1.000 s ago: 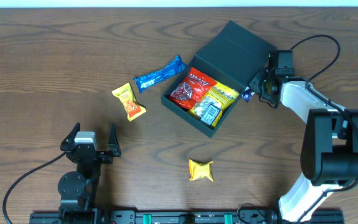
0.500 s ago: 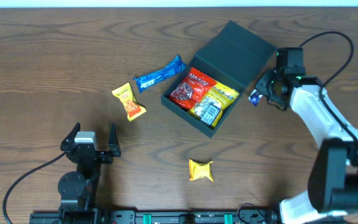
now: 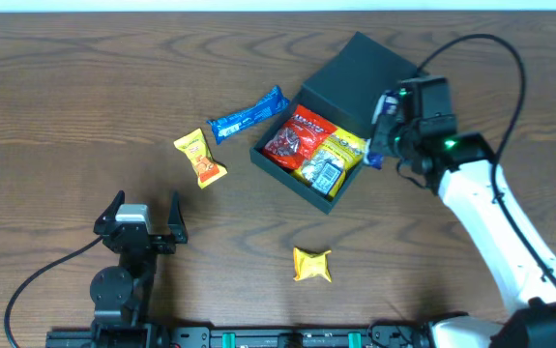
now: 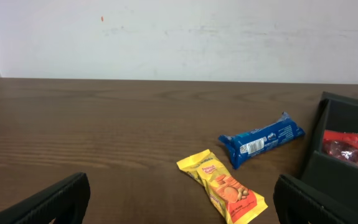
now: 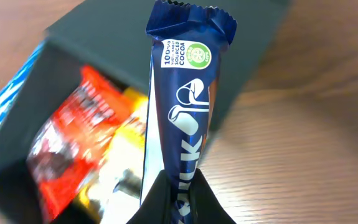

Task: Pack container
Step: 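Carry the blue bar over the box and lower it inside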

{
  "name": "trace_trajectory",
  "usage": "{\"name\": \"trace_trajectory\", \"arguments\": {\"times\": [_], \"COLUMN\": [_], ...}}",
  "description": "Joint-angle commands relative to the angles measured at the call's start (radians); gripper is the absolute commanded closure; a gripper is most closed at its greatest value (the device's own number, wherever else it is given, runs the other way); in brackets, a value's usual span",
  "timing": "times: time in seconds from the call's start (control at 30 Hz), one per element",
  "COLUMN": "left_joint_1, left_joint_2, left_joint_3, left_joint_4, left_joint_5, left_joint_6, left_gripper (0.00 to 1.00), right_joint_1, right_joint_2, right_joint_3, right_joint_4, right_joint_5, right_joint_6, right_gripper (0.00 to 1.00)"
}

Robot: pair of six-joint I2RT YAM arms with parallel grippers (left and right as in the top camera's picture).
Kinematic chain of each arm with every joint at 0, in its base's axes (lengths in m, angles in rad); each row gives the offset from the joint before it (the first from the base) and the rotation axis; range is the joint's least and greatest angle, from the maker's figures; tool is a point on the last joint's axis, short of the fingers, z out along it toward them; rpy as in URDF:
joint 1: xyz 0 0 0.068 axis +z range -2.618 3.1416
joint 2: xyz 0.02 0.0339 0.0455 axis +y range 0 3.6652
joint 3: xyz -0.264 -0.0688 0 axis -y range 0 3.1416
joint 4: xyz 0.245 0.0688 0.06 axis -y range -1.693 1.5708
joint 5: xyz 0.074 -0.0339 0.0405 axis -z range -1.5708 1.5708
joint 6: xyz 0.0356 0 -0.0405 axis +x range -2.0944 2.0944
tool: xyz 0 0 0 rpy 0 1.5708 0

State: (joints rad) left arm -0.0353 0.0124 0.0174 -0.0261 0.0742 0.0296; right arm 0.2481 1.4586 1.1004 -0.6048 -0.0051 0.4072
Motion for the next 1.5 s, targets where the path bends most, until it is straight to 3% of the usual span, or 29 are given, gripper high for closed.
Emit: {"name": "trace_trajectory", "arguments": {"times": [0.0, 0.4, 0.57, 0.87, 1.0, 1.47], "left_joint_1": [0.002, 0.002, 0.002, 0.002, 0.002, 0.002], "left_joint_2": [-0.002, -0.002, -0.002, -0.002, -0.002, -0.002], "left_joint_3": [-0.013, -0.013, -0.013, -0.013, -0.013, -0.013], "left_joint_4": [-0.044, -0.044, -0.044, -0.044, -0.044, -0.044], "left_joint_5": [0.011, 0.011, 0.011, 0.012, 0.011, 0.011], "left_joint_6": [0.000, 0.000, 0.000, 0.000, 0.000, 0.000], "left_gripper": [0.05, 0.05, 0.05, 0.05, 0.05, 0.05], "right_joint_1": [0.048, 0.084, 0.096, 0.081, 0.076, 0.061], "right_joint_2": [-0.016, 0.203, 0.291, 0.377, 0.387, 0.515], "right_joint_3": [0.039, 0.397, 0.451, 0.484, 0.484, 0.484], "right_joint_4": [-0.002, -0.286, -0.394, -0.441, -0.453, -0.311], "right_joint_5": [-0.055, -0.183, -0.183, -0.188, -0.271, -0.291], "right_joint_6": [-0.108, -0.562, -0.778, -0.987, -1.192, -1.216], "right_gripper": [0.98, 0.97, 0.95, 0.98, 0.99, 0.99]}}
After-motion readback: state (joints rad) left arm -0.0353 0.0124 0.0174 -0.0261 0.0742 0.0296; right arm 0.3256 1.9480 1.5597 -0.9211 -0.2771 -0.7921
